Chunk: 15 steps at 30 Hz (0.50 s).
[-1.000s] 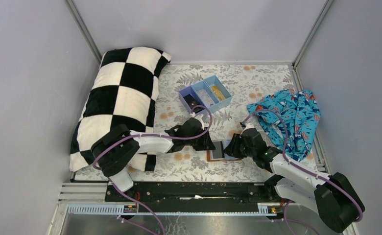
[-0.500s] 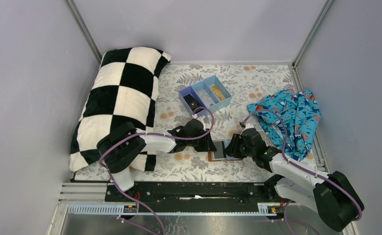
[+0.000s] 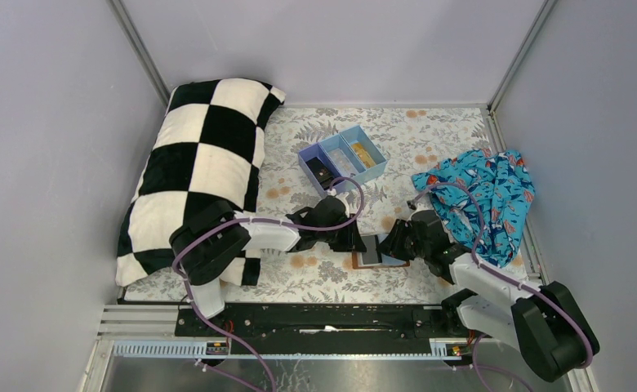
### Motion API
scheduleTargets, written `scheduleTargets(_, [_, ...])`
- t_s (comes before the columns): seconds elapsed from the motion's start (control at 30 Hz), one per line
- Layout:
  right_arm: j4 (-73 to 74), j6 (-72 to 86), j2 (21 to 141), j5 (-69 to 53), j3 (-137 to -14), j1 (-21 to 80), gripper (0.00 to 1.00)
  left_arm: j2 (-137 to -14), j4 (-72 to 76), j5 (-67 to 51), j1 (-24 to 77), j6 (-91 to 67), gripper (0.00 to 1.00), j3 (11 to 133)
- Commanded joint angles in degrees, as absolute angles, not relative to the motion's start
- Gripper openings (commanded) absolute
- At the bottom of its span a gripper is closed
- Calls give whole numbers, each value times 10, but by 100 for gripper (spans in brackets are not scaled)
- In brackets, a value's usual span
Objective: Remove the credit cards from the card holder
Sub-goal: Remove the credit card from the card holder.
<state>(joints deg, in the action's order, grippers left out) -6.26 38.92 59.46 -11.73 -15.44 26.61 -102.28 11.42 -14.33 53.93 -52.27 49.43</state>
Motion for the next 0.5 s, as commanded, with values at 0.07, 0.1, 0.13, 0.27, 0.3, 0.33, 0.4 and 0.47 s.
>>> scheduleTargets(0.07, [-105, 387, 624, -156, -140, 254, 28, -1041, 104, -150, 543, -506, 28, 514])
scheduleTargets(0.1, [-110, 388, 630, -158, -139, 254, 28, -1043, 105, -152, 544, -506, 28, 515])
scheduleTargets(0.13, [-112, 388, 633, -158, -138, 253, 28, -1046, 105, -155, 544, -506, 28, 516])
scheduleTargets(0.27, [-115, 395, 638, -155, -131, 243, 29, -1052, 113, -159, 544, -510, 28, 515])
scheduleTargets(0.3, [-115, 397, 637, -153, -130, 240, 31, -1054, 114, -160, 543, -510, 28, 514])
scheduleTargets(0.33, [-115, 397, 637, -149, -128, 237, 32, -1055, 115, -161, 543, -511, 28, 514])
scheduleTargets(0.4, [-113, 399, 642, -141, -125, 234, 36, -1058, 119, -163, 543, -512, 28, 512])
scheduleTargets(0.47, [-112, 402, 649, -144, -127, 232, 41, -1063, 120, -165, 543, -512, 28, 512])
